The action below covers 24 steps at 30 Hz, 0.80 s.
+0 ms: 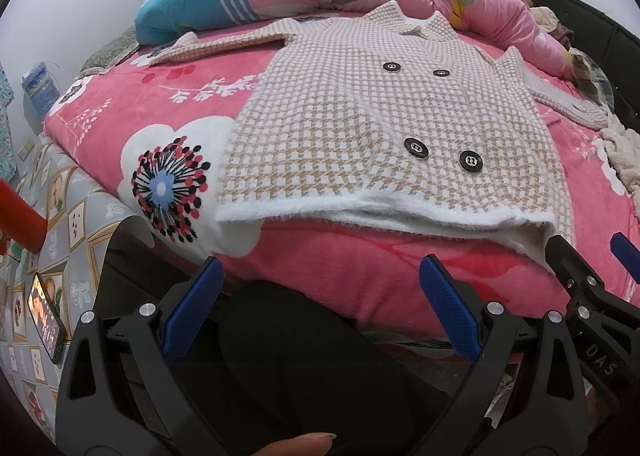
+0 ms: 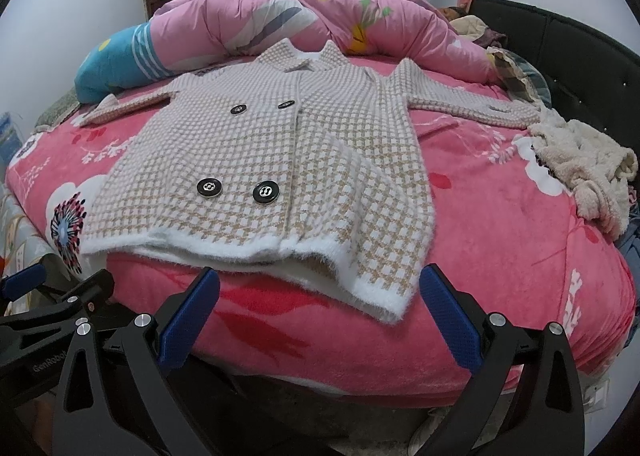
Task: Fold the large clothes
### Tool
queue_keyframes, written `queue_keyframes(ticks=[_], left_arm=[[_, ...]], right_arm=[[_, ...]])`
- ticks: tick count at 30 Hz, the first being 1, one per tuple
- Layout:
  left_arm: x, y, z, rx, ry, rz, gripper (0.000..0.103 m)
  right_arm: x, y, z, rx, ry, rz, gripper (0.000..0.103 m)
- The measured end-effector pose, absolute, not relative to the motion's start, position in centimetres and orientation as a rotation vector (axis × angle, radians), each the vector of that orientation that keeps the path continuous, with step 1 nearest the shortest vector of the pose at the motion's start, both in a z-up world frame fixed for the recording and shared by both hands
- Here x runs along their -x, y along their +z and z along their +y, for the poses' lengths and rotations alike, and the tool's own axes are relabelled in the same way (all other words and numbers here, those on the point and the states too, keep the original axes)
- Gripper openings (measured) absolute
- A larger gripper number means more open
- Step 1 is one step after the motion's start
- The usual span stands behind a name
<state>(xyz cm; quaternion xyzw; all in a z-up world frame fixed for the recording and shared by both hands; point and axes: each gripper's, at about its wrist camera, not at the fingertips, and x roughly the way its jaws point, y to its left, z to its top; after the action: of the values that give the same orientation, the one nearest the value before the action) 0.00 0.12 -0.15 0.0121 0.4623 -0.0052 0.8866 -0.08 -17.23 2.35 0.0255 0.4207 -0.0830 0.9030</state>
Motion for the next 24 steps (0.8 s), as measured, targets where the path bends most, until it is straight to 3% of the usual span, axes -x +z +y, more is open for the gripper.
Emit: queue_keyframes(ticks=[24], left_arm=[[-0.11, -0.27, 0.38, -0.029, -0.007, 0.962, 0.095]], right_arm=[[-0.02, 2.37, -17.21, -0.052, -0.172, 0.873, 0.098]])
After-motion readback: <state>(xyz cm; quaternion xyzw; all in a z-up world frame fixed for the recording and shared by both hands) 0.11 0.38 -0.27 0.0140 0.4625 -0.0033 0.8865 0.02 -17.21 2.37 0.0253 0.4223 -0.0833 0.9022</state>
